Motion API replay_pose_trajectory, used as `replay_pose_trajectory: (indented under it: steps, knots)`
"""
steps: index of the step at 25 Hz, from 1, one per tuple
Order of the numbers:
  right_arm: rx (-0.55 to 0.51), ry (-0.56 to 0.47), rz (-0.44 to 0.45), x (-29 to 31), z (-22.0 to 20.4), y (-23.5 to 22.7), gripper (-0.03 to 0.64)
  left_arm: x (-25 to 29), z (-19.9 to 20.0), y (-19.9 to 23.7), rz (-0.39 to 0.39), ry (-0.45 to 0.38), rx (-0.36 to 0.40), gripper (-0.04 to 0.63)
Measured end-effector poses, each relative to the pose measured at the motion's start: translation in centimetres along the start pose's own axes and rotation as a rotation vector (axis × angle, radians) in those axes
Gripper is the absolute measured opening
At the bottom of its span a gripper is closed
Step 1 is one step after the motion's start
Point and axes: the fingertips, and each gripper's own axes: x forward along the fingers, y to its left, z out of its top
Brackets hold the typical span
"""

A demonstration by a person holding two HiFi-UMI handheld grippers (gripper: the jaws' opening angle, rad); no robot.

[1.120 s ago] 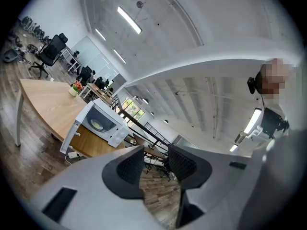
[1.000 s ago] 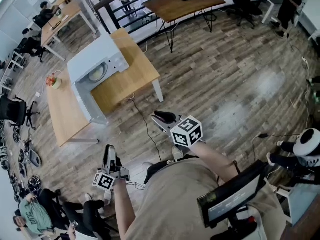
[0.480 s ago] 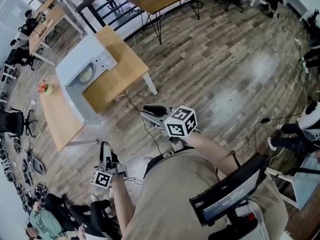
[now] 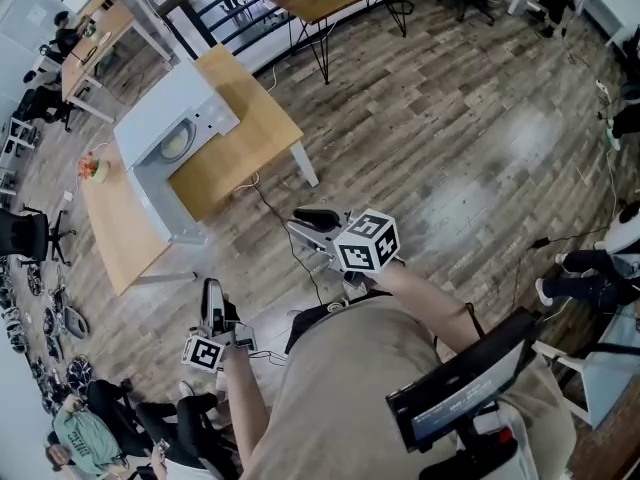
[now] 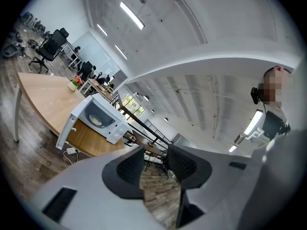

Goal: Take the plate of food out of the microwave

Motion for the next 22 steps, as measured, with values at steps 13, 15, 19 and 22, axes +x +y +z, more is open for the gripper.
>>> replay_pose_trajectory:
  steps: [13,15,19,22]
  knots:
    - [0.068,0.041,0.005,4.5,-1.0,-2.9,0.091,-0.3,1.0,3.1,0.071,-0.03,-0.023,0.16]
    - [0.077,0.041,-0.005,6.4,-0.4,-3.2,0.091,0.2,2.2,4.3,0.073,-0.031,-0.027,0.16]
    - [0.087,0.043,-0.009,10.8,0.8,-2.5,0.091,1.4,5.1,7.7,0.078,-0.031,-0.041,0.16]
    - [0.078,0.061,-0.019,13.9,1.3,-2.2,0.091,2.7,7.0,9.6,0.064,-0.032,-0.059,0.16]
